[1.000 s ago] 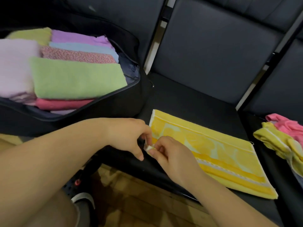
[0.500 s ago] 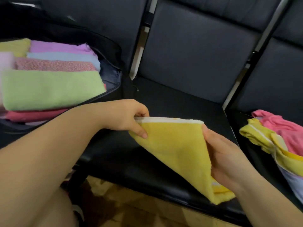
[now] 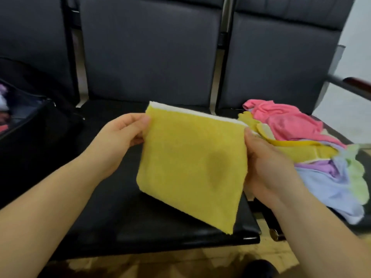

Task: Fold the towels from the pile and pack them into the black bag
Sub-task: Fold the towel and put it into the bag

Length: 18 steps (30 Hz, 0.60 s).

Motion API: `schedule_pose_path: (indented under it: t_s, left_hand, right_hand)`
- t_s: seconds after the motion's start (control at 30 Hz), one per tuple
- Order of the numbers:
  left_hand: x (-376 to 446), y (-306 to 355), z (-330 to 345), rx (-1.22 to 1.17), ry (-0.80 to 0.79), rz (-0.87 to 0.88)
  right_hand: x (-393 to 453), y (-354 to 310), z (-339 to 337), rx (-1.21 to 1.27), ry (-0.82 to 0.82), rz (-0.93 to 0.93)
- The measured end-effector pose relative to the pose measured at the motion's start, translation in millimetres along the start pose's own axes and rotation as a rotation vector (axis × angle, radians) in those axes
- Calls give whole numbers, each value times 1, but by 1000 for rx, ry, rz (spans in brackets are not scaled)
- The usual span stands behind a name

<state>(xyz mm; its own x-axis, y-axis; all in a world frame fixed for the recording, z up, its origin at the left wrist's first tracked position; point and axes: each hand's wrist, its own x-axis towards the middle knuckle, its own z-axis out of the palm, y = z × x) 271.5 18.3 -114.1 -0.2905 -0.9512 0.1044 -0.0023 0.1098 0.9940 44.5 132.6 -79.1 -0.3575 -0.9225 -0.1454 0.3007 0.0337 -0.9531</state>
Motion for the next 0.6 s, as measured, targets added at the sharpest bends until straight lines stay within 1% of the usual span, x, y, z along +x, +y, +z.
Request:
schedule_pose_path:
  t_s: [0.07, 0.13, 0.17, 0.23, 0.3, 0.37, 0.43, 0.47, 0.53, 0.6]
  left_hand:
    - [-1, -13, 12, 158, -117, -117]
    - [-8, -26, 23, 275, -218, -278]
    - [-12, -33, 28, 331, -249, -329]
    - [-18, -40, 39, 413, -272, -338]
    - [-20, -42, 44, 469, -243, -298]
    - [-20, -42, 45, 527, -243, -252]
    - [-19, -41, 44, 601, -285, -220]
    - [-20, -39, 43, 635, -315, -210]
    - [-20, -32, 39, 706, -396, -218]
    - [-22, -23, 33, 766, -528, -280]
  right_hand:
    - [11, 5, -14, 3, 142, 22]
    - [28, 18, -28, -64, 276, 112]
    - [35, 24, -34, -110, 318, 179]
    - [47, 34, -45, -208, 337, 286]
    - [56, 39, -51, -307, 345, 306]
    - [58, 42, -56, -497, 333, 199]
    - [52, 43, -59, -811, 265, 71]
    - [48, 45, -61, -921, 227, 44]
    - [41, 48, -61, -970, 129, 76]
    - [33, 51, -58, -974, 56, 79]
